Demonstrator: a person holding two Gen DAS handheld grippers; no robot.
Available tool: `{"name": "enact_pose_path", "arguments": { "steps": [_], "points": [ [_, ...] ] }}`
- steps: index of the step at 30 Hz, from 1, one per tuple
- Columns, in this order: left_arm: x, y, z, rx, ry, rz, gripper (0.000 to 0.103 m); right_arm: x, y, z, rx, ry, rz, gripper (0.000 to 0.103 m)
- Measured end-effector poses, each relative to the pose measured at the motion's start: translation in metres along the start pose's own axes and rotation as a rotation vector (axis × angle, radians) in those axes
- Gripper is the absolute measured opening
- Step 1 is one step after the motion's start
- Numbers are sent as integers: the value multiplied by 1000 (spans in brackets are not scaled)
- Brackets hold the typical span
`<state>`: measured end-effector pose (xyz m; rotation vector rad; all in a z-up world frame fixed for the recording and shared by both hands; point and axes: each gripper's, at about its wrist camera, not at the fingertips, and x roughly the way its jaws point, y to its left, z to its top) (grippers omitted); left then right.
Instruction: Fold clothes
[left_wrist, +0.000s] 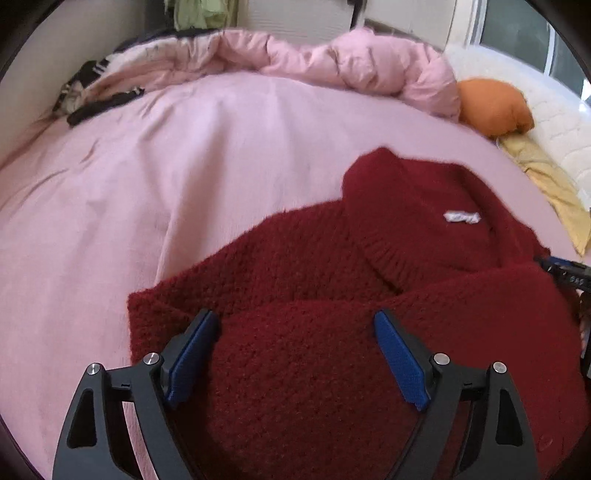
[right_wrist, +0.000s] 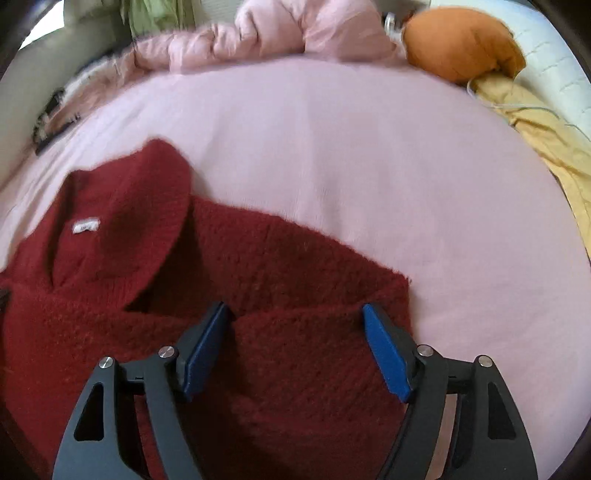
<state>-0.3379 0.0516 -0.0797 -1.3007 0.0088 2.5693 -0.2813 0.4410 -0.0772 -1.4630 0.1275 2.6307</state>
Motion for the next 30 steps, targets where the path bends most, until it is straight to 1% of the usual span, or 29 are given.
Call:
{"name": "enact_pose_path", "arguments": {
  "steps": [2,3,5,6,7,8,9,10,11,12,13,16,17,18,19,20,21,22,23,26,27,28,29,30],
  "points": [
    [-8,-3,9,-8,-3,-8,87,-6,4,4,-7,17,-23,74],
    [-16,-5,14,-20,-29,-32,87,-12,7,9,-5,6,-19,74],
    [-29,-10,27,-40,-99,-82,87,-25,11,19,1,-54,32,74],
    [-29,-13,29,-33,-109,-86,87,-30,15,25,-8,-85,48,74],
    [-24,-16,29,-7,-103,-69,87,-30,18,29,-20,-96,44,74],
    [-15,-18,28,19,-74,-35,87,-23,21,33,-37,-78,15,74],
    [2,-17,22,41,-15,15,87,-11,21,35,-36,-47,-6,74],
    [21,-10,9,46,57,51,88,3,18,34,-23,-3,-25,74],
    [22,-5,3,35,14,29,88,19,10,27,5,40,-25,74],
    [19,-3,2,26,-13,7,89,19,5,22,25,-14,3,75],
    [17,-2,4,20,-13,2,88,18,4,21,33,-26,9,75],
    [11,-9,8,45,19,43,88,16,16,24,-10,-19,-54,75],
    [0,-12,8,49,18,61,88,14,17,28,-7,-6,-59,75],
    [-14,-15,7,45,-5,56,88,7,16,30,16,17,-53,75],
    [-35,-18,4,33,-42,29,88,-4,15,30,45,18,-34,75],
    [-57,-21,-2,20,-74,1,88,-23,12,27,81,-7,-3,75],
    [-72,-23,-8,8,-89,-14,88,-48,12,17,113,-45,22,75],
    [-92,-25,-15,-8,-96,-25,88,-67,12,9,126,-62,32,76],
    [-109,-28,-22,-23,-97,-34,88,-94,13,-5,129,-70,47,76],
    [-160,-38,-52,-83,-100,-103,88,-139,17,-37,117,-68,80,76],
    [-182,-45,-67,-107,-113,-140,88,-158,19,-54,119,-68,90,76],
    [-195,-51,-78,-117,-123,-161,89,-172,20,-66,121,-68,95,76],
    [-210,-59,-90,-121,-130,-177,89,-186,22,-81,118,-69,97,76],
    [-218,-65,-99,-121,-129,-175,89,-203,26,-98,118,-74,91,76]
  ]
}}
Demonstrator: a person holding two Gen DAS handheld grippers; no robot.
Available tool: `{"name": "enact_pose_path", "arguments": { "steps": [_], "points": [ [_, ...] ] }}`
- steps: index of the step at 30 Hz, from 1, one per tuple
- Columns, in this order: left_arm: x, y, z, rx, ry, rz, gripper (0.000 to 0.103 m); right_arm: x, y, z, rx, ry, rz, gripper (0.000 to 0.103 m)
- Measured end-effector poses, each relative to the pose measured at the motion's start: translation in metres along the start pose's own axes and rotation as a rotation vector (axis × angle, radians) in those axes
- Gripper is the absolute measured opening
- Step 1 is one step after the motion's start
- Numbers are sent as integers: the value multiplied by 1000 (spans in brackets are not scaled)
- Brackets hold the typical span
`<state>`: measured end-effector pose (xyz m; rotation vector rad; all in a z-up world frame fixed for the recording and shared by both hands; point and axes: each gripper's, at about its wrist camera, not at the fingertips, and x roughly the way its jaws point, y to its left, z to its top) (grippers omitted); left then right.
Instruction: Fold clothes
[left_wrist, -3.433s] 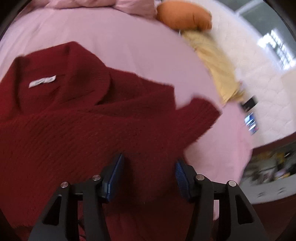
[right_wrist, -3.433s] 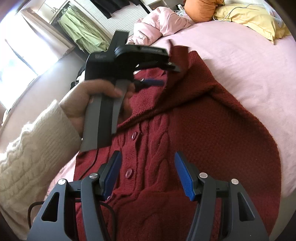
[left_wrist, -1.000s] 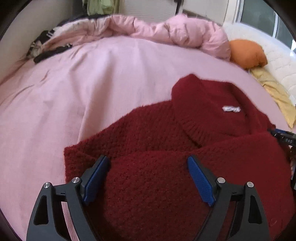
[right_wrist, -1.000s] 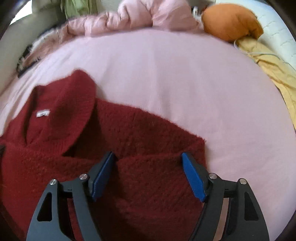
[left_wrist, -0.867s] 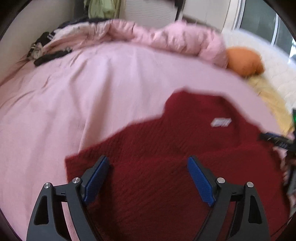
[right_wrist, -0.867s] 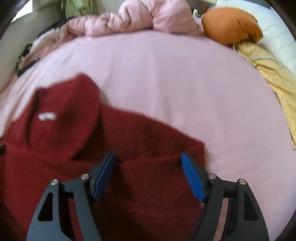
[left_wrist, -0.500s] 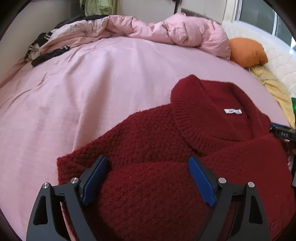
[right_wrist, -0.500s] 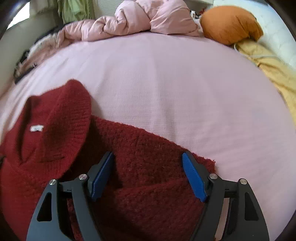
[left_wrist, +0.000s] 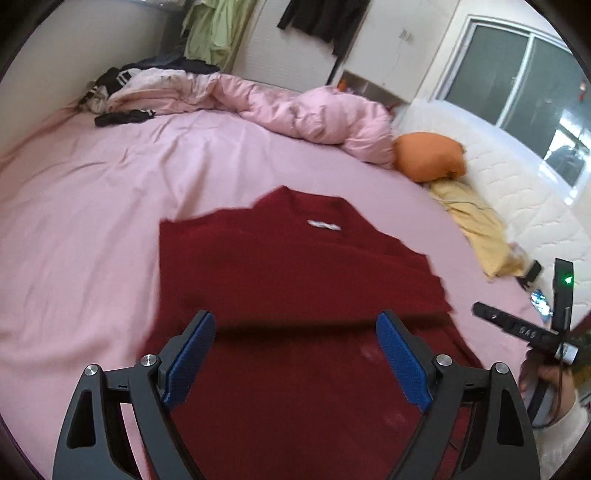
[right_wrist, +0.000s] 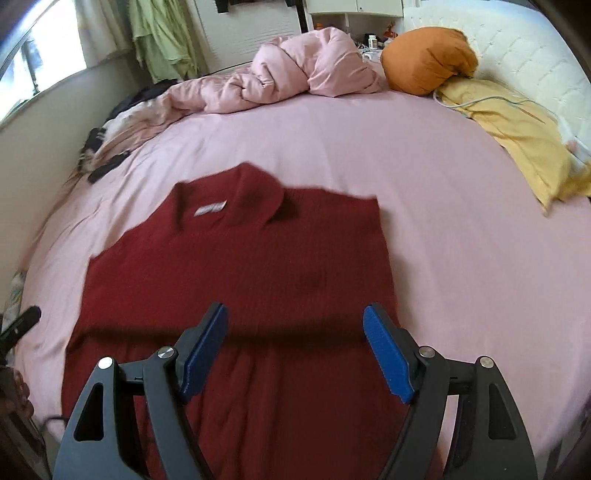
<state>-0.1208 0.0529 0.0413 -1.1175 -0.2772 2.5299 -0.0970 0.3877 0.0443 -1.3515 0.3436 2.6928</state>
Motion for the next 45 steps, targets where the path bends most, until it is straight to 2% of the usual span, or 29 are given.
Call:
{"name": "enact_pose_path", "arguments": {
  "steps": [2,4,8,10,11,12,13,14,15,16,18,24,45],
  "points": [
    [-14,-17,-23,6,36,35,90,-29,6,-34,13,-11,-11,76],
    [-25,-35,-46,-1,62,28,90,-47,13,-50,27,-18,-22,76],
    [-35,-59,-89,-25,42,41,90,-81,35,-86,6,-85,-60,76],
    [-29,-64,-112,-11,7,117,90,-88,48,-104,-25,-121,-95,76],
    [-21,-65,-120,-7,40,151,90,-89,50,-112,-26,-131,-92,76],
    [-14,-65,-123,-10,91,166,89,-88,52,-119,-22,-154,-91,76],
    [-15,-65,-122,-12,91,162,89,-85,53,-128,-22,-181,-98,76],
    [-17,-65,-121,-17,77,163,89,-75,55,-136,-25,-152,-108,76],
    [-17,-64,-120,-23,71,170,89,-65,55,-134,-20,-81,-88,76],
    [-16,-63,-121,-22,82,178,89,-63,55,-132,-18,-70,-83,76],
    [-16,-64,-122,-15,88,171,89,-69,50,-131,5,-112,-87,76],
    [-18,-61,-123,-26,78,166,89,-74,51,-134,1,-127,-77,76],
    [-16,-63,-122,-31,83,147,89,-69,48,-134,16,-110,-47,76]
  ]
}}
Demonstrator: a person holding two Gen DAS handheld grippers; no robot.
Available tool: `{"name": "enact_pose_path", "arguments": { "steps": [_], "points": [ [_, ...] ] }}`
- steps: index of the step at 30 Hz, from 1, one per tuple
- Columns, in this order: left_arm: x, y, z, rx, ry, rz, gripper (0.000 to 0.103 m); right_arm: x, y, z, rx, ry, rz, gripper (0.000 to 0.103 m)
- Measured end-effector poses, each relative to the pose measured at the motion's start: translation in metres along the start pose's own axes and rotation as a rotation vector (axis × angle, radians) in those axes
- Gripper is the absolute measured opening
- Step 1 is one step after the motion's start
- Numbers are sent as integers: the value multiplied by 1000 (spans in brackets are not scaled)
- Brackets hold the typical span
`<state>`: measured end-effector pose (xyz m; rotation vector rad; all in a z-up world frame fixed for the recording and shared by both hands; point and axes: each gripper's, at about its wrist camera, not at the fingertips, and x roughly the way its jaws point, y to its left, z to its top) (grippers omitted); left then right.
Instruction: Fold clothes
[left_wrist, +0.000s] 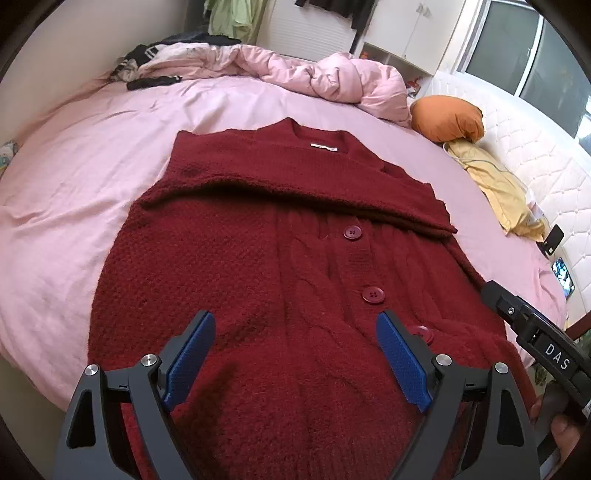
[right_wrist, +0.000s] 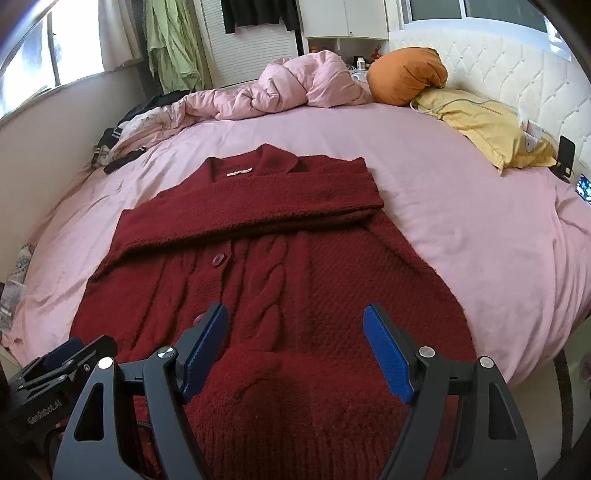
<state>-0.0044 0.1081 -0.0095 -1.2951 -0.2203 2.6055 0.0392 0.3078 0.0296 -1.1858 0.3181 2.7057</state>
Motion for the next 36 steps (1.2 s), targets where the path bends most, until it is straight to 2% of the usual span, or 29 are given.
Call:
{"name": "enact_pose_path", "arguments": {
  "steps": [19,33,36],
  "points": [
    [-10,2,0,6,-24,-6,89,-8,-3,2,29,-9,60,76],
    [-9,5,0,-2,-14,-10,89,-11,-5,1,44,-9,96,76],
    [-7,7,1,-3,21,-51,89,-10,-7,2,53,-4,109,76]
  ]
}}
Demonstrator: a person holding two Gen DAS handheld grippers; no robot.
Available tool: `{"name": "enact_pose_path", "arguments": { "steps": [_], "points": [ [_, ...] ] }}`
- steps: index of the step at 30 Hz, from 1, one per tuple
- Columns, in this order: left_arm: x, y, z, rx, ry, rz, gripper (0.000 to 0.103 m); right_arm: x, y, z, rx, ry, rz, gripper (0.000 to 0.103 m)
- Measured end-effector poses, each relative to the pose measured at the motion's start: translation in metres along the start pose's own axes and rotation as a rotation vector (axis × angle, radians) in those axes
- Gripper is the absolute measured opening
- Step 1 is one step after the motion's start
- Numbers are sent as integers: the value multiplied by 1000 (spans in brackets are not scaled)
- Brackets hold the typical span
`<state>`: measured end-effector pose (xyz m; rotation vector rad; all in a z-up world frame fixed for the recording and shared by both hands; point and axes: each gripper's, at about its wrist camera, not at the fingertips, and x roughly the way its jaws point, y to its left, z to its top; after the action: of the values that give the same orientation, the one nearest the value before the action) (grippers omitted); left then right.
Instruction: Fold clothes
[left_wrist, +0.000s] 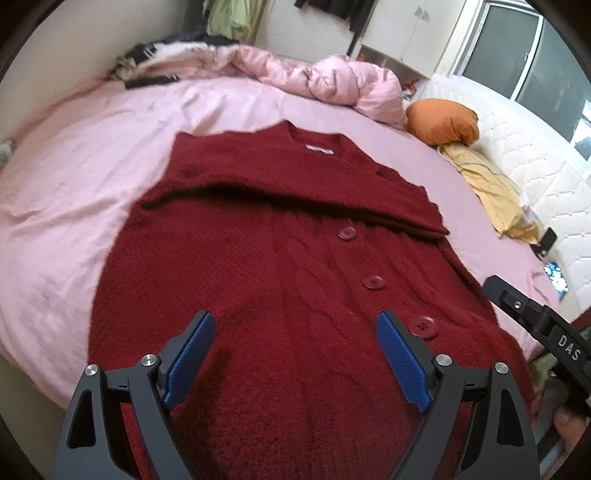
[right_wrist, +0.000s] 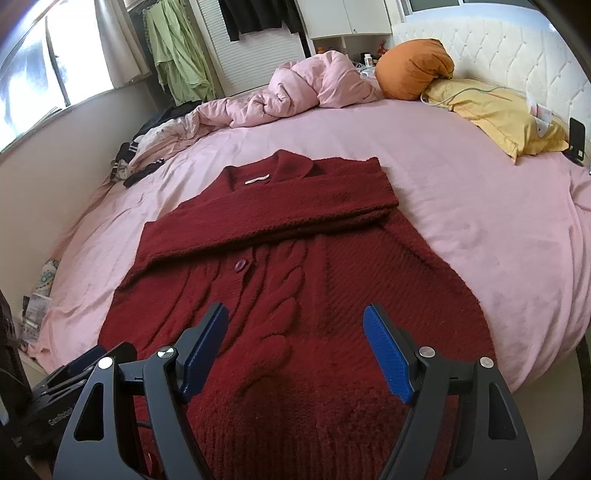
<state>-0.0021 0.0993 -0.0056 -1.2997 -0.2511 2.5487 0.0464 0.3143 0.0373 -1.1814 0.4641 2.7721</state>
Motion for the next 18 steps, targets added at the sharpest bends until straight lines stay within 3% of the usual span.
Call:
{"name": "enact_pose_path", "arguments": {
  "steps": [2,5,6,8,11,12,14,18],
  "points": [
    [-1,4,2,7,34,-67,89,2,-5,2,18,18,53,76],
    [-15,19,5,-10,12,-111,89,2,-20,7,70,49,202,76],
    [-24,32,8,-42,-6,-120,89,-1,-31,11,95,54,272,76],
    [-40,59,11,-122,-40,-163,89,-8,-47,18,121,50,329,76],
    [-54,110,14,-287,-47,-350,94,-23,-92,33,229,40,426,76],
    [-57,124,12,-331,-46,-379,94,-26,-114,37,294,51,474,76],
    [-63,151,4,-413,-47,-378,95,-25,-155,35,434,107,553,76],
    [-50,191,-34,-577,64,-396,95,-16,-213,-3,647,204,637,76]
  ]
}}
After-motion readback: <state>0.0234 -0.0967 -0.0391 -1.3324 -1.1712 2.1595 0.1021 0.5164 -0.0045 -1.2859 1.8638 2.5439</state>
